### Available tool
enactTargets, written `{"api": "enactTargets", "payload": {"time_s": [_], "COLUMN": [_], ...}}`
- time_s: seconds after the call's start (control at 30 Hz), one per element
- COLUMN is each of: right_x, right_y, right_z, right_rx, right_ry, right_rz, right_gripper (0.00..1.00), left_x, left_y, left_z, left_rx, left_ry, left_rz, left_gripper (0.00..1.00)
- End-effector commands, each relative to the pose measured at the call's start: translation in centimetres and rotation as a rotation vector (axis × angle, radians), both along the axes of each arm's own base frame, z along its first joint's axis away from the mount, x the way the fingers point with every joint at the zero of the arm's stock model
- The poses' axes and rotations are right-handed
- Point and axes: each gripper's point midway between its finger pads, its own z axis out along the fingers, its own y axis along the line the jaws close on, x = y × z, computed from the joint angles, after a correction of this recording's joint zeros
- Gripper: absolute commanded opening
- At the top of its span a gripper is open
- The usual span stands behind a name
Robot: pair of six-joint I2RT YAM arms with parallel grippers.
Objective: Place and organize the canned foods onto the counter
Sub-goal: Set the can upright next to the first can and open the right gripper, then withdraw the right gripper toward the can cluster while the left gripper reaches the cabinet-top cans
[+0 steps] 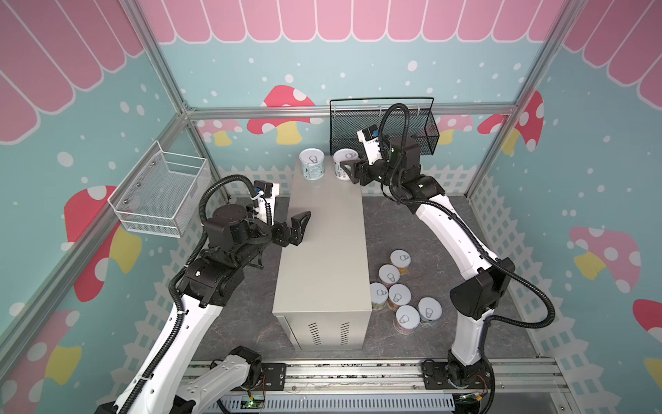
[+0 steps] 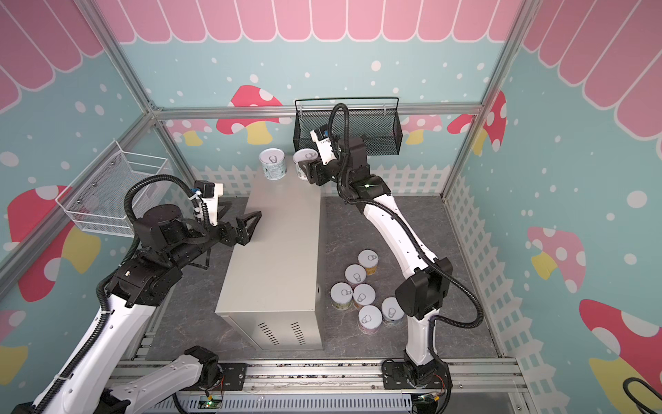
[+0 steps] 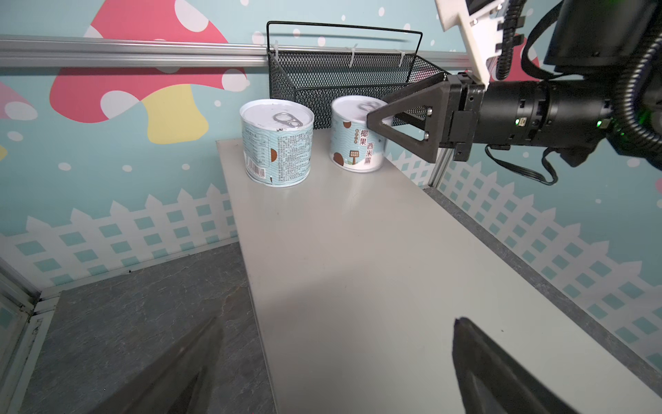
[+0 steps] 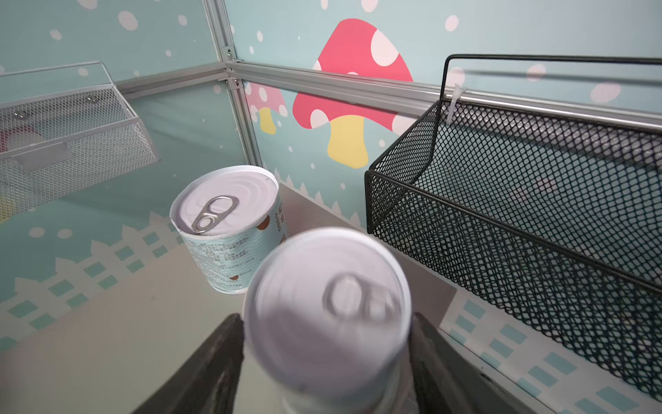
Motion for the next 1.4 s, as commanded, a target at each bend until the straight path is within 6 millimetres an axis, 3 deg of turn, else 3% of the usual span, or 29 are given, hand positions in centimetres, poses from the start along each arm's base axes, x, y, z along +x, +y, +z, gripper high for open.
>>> {"api": "enactTargets", "payload": {"time_s": [0.0, 0.2, 0.33, 0.6, 0.73, 0.87, 0.9, 0.97, 1.17, 1.37], "right_x": [0.8, 1.4, 1.3, 0.9, 0.5, -0.4, -1.5, -2.7, -7.0, -11.4], "right_y": [1.2, 1.4, 1.2, 0.5, -0.2, -1.3, -1.9, -2.5, -4.5, -6.9], "right_z": [-0.5, -1.1, -0.9, 1.1, 1.7, 1.5, 2.8, 2.9, 2.0, 1.3], "right_rx": [0.01, 0.013, 0.012, 0.035, 0.038, 0.008, 0.011, 0.0, -0.024, -0.019], "right_ry": [-0.012, -0.002, -0.004, -0.033, -0.021, 0.009, -0.004, 0.001, 0.028, 0.034], "right_rz": [0.03, 0.023, 0.011, -0.012, -0.039, -0.071, -0.07, -0.065, -0.051, -0.051], "right_gripper": [0.68, 0.69, 0.76, 0.84, 0.86, 0.89, 0.91, 0.97, 0.99, 0.99], "left_x": [0.2, 0.2, 0.3, 0.3, 0.7, 1.8, 2.3, 3.4, 7.5, 12.1], "left_y": [-0.1, -0.2, -0.2, -0.2, 0.0, -1.1, -1.2, -1.3, -1.7, -2.9], "left_z": [-0.1, -0.1, -0.3, -0.2, 0.5, 2.7, 3.4, 4.7, 7.8, 7.9], "left_rx": [-0.005, -0.006, -0.005, -0.007, -0.026, -0.042, -0.041, -0.032, 0.007, -0.011], "left_ry": [-0.006, -0.004, 0.0, 0.0, 0.0, 0.03, 0.041, 0.054, 0.11, 0.144], "left_rz": [-0.008, -0.008, -0.01, -0.008, -0.001, -0.046, -0.044, -0.031, 0.012, 0.005], "left_gripper": [0.99, 0.99, 0.99, 0.99, 0.99, 0.99, 0.99, 0.99, 0.99, 0.99]}}
